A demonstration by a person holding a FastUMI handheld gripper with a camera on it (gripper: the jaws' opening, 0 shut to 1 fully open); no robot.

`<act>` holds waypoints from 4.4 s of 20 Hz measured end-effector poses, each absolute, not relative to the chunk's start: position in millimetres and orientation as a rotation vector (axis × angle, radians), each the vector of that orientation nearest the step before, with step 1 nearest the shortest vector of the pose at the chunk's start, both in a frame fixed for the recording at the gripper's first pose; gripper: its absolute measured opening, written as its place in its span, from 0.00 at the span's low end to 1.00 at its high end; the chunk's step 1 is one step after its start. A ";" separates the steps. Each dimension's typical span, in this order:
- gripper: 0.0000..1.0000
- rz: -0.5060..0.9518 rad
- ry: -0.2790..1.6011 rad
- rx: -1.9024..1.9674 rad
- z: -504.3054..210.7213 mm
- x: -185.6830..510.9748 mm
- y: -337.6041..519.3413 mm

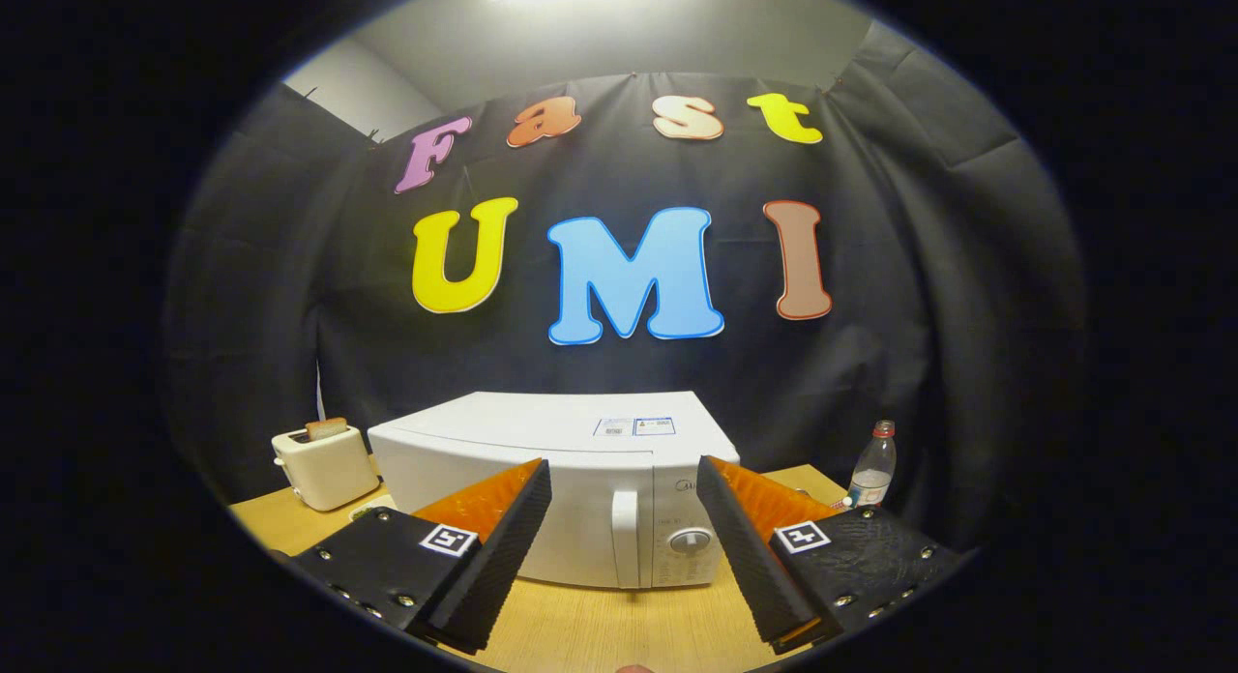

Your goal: Open the microwave, put the food inside, and close the microwave door.

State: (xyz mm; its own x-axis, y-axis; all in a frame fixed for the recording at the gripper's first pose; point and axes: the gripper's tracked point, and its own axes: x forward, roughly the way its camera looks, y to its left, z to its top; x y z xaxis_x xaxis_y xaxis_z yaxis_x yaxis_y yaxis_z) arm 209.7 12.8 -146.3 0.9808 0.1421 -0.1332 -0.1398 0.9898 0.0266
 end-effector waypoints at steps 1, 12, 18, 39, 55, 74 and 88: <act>0.96 0.145 0.150 0.019 -156.5 217.3 13.0; 0.97 0.178 0.315 -0.024 -260.4 268.9 23.7; 0.69 0.166 0.370 -0.030 -284.0 276.8 25.3; 0.08 0.185 0.472 -0.029 -282.5 270.1 28.8; 0.08 0.118 0.515 -0.033 -275.7 209.0 39.5; 0.23 0.225 0.541 -0.082 -256.5 72.7 117.4; 0.23 0.312 0.562 -0.077 -256.1 10.7 200.1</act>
